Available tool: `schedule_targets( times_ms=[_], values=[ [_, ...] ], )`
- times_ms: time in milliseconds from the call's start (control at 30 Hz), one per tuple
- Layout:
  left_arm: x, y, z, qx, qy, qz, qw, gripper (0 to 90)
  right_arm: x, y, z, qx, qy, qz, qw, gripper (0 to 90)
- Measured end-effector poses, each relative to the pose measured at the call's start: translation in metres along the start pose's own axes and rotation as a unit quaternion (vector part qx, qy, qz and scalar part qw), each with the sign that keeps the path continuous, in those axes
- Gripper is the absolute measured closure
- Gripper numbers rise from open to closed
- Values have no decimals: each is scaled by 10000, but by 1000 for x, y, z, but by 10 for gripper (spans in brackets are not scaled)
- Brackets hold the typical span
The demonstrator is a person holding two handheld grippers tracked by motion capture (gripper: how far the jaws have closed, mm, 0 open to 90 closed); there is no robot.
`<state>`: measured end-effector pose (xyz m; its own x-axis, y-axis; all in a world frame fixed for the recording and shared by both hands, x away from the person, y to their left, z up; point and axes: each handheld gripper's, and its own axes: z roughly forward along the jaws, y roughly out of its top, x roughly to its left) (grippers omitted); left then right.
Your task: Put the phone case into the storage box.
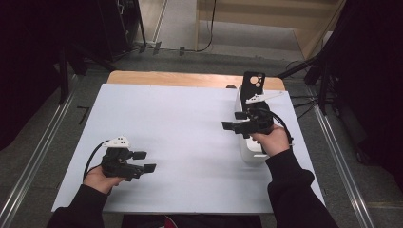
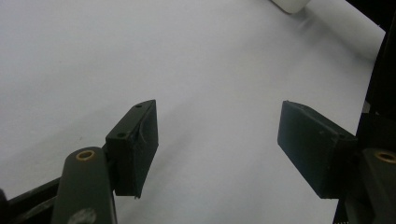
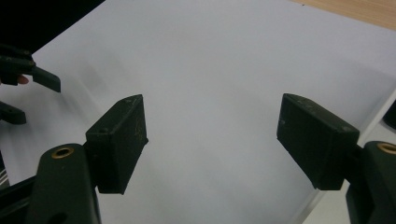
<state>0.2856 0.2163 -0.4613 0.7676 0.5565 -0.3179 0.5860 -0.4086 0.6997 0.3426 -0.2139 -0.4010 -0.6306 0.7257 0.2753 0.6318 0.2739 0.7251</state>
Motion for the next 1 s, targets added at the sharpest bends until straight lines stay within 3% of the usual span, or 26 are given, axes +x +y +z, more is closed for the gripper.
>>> schedule_targets(
  times_ms=[467,700,1000],
  values=[
    [-1,0,0,-21,-14,-16,10000,285,18,-17,4,116,186,-291,9993,235],
    [-1,0,0,-24,-15,-22,10000,285,25,-27,3,212,334,-201,9990,248],
    [-1,0,0,-25,-15,-22,10000,285,35,-45,1,315,405,-413,9978,249]
  ],
)
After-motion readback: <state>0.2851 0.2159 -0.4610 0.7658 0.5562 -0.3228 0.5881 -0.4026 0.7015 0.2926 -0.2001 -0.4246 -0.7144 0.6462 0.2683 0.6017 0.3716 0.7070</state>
